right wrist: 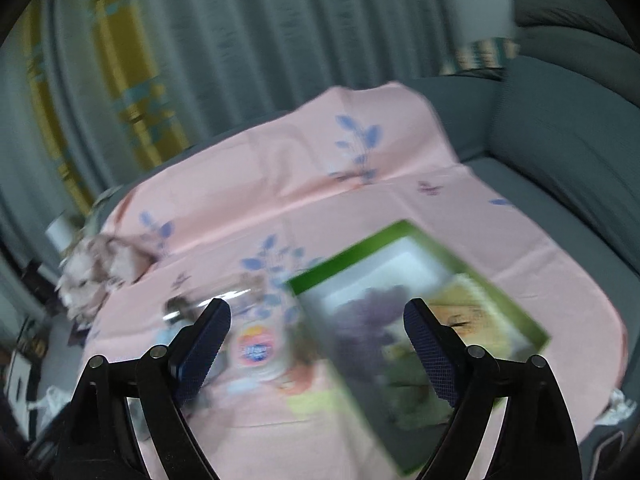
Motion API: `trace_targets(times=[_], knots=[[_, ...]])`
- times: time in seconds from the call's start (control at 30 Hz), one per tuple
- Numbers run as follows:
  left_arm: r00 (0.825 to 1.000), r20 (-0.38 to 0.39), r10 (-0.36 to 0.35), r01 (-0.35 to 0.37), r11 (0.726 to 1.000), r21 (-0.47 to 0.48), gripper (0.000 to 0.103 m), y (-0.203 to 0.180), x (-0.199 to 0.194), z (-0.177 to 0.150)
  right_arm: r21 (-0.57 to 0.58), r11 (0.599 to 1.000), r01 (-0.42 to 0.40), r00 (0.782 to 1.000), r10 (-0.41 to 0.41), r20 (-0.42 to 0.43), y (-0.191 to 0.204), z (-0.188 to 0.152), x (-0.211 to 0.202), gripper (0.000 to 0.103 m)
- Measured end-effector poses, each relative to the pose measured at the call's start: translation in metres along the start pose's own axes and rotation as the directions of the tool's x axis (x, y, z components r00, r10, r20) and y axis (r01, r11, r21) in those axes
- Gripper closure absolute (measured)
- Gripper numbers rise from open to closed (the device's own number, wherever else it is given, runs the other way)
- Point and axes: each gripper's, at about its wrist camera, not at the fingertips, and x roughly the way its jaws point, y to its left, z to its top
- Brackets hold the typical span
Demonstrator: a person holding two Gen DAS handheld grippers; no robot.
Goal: Organize soft objects
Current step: 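Move the right tool back to the blue plush elephant on the sheet, then grasp the blue plush elephant with the right gripper and lift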
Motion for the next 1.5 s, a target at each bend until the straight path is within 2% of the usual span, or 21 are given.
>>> trace_targets(times=[0.07, 0.2, 0.33, 0.5, 0.63, 0.73, 0.8, 0.83, 0.87, 0.9, 0.97, 1.13, 1.23, 1.3, 1.37, 1.43, 1.5], knots=[[0.999, -0.024, 0.049, -0.050, 0.998, -0.048, 0.001, 0.021, 0.012, -0.006, -0.043, 0.998, -0.054, 0.998, 0.052, -0.030, 0.023, -0.006, 0.007, 0.014], [0.992, -0.095, 0.080, -0.089, 0.992, -0.095, 0.001, 0.040, 0.034, -0.012, -0.128, 0.982, -0.143, 0.985, 0.128, -0.115, 0.073, -0.022, 0.027, 0.014], [0.989, -0.113, 0.094, -0.106, 0.989, -0.104, 0.001, 0.046, 0.039, -0.011, -0.186, 0.965, -0.184, 0.967, 0.143, -0.212, 0.119, -0.034, 0.059, 0.014], [0.990, -0.113, 0.080, -0.096, 0.986, -0.137, 0.001, 0.058, 0.035, -0.009, -0.223, 0.969, -0.108, 0.942, 0.028, -0.335, 0.164, -0.046, 0.122, 0.014], [0.987, -0.108, 0.121, -0.137, 0.979, -0.151, 0.001, 0.064, 0.034, -0.008, -0.264, 0.964, -0.014, 0.926, -0.087, -0.368, 0.184, -0.053, 0.162, 0.014], [0.988, -0.118, 0.096, -0.114, 0.980, -0.165, 0.001, 0.068, 0.035, -0.008, -0.325, 0.945, 0.037, 0.912, -0.165, -0.376, 0.194, -0.060, 0.185, 0.015], [0.989, -0.119, 0.083, -0.104, 0.978, -0.179, 0.001, 0.070, 0.034, -0.007, -0.376, 0.923, 0.080, 0.903, -0.227, -0.365, 0.197, -0.065, 0.193, 0.027], [0.989, -0.119, 0.085, -0.105, 0.978, -0.180, 0.001, 0.069, 0.034, -0.007, -0.396, 0.913, 0.101, 0.899, -0.254, -0.356, 0.196, -0.067, 0.197, 0.040], [0.989, -0.119, 0.090, -0.110, 0.977, -0.180, 0.001, 0.070, 0.035, -0.006, -0.402, 0.909, 0.109, 0.906, -0.257, -0.337, 0.194, -0.068, 0.197, 0.044], [0.989, -0.119, 0.092, -0.113, 0.977, -0.179, 0.001, 0.070, 0.034, -0.007, -0.398, 0.912, 0.100, 0.915, -0.242, -0.323, 0.193, -0.066, 0.194, 0.048], [0.989, -0.119, 0.088, -0.108, 0.979, -0.175, 0.001, 0.068, 0.034, -0.007, -0.390, 0.917, 0.085, 0.930, -0.213, -0.298, 0.190, -0.063, 0.184, 0.069], [0.990, -0.115, 0.087, -0.106, 0.980, -0.170, 0.001, 0.065, 0.033, -0.008, -0.325, 0.946, -0.018, 0.956, -0.079, -0.284, 0.182, -0.050, 0.156, 0.070], [0.991, -0.113, 0.078, -0.097, 0.980, -0.174, 0.001, 0.065, 0.033, -0.008, -0.286, 0.950, -0.124, 0.967, 0.051, -0.248, 0.177, -0.046, 0.126, 0.070], [0.992, -0.122, 0.035, -0.058, 0.981, -0.188, 0.001, 0.067, 0.035, -0.007, -0.240, 0.944, -0.225, 0.954, 0.164, -0.251, 0.172, -0.048, 0.112, 0.070], [0.991, -0.132, 0.000, -0.030, 0.975, -0.221, 0.001, 0.070, 0.035, -0.007, -0.186, 0.924, -0.333, 0.919, 0.274, -0.283, 0.167, -0.058, 0.101, 0.070], [0.991, -0.133, -0.009, -0.022, 0.972, -0.235, 0.001, 0.071, 0.035, -0.007, -0.158, 0.910, -0.384, 0.892, 0.321, -0.318, 0.163, -0.071, 0.098, 0.070], [0.990, -0.139, -0.017, -0.016, 0.972, -0.233, 0.001, 0.070, 0.035, -0.007, -0.146, 0.904, -0.402, 0.867, 0.324, -0.378, 0.161, -0.090, 0.103, 0.070]])
